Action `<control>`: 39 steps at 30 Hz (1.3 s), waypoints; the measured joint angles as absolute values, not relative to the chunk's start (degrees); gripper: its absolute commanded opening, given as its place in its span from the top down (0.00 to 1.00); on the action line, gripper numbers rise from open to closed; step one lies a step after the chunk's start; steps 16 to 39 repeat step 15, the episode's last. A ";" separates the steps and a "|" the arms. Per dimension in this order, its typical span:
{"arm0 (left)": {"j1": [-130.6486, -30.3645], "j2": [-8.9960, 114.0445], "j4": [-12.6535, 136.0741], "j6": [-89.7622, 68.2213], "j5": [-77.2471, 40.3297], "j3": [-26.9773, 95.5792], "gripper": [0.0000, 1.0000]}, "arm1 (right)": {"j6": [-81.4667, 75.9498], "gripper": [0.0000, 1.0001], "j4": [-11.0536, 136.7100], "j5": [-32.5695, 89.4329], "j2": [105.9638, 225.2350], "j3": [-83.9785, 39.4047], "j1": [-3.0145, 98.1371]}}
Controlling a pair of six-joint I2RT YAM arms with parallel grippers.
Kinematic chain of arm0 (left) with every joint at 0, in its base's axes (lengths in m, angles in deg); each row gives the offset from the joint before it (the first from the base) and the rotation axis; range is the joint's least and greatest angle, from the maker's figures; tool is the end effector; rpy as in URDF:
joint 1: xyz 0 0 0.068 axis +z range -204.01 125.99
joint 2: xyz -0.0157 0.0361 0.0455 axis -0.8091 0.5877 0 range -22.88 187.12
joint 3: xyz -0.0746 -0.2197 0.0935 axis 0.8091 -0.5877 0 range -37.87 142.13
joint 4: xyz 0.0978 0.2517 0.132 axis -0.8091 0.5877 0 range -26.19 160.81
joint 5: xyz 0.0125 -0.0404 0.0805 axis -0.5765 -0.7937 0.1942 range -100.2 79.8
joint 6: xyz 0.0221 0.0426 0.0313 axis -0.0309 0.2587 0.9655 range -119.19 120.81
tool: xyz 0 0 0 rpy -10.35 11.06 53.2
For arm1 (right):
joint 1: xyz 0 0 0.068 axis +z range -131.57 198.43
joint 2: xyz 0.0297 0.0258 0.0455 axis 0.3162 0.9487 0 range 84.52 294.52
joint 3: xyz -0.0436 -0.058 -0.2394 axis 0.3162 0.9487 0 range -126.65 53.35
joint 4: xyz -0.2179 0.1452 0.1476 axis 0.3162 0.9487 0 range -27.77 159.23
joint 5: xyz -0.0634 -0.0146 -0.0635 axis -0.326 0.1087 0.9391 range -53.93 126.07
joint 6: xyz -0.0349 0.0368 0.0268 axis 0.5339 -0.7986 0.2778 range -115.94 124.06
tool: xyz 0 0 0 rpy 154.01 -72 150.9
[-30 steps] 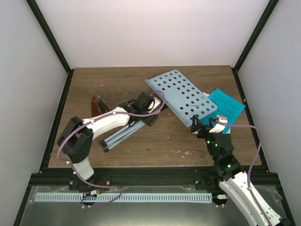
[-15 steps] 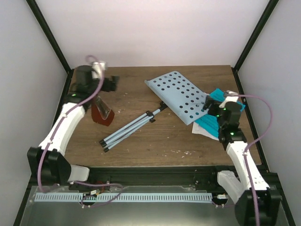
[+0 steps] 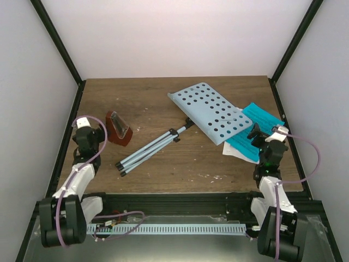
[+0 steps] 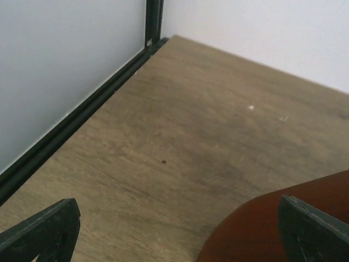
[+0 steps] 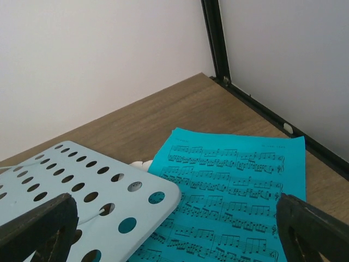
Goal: Pack up the instrument practice props
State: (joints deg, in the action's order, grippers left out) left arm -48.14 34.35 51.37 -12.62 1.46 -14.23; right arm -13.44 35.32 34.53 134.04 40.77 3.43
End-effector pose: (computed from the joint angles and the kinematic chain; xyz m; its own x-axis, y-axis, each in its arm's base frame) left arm 0.2654 0.0356 0.1662 -0.2824 -0.2576 -0.9241 -0.3630 0.9203 -0.1456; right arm 0.2337 -0.0615 0.1524 -0.0904 0.3354 -0.9377 0.2729 0.9139 0.3006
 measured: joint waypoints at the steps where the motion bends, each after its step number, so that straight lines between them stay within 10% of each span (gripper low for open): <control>1: -48.14 35.79 50.12 -12.47 1.86 -14.95 0.00 | -13.18 0.00 33.41 34.58 134.17 41.84 3.45; 15: -48.09 52.38 24.09 -8.16 -3.15 -21.01 0.03 | -9.22 0.00 5.18 31.08 151.67 49.27 3.54; 39: -48.09 52.38 24.09 -8.16 -3.15 -21.01 0.03 | -9.22 0.00 5.18 31.08 151.67 49.27 3.54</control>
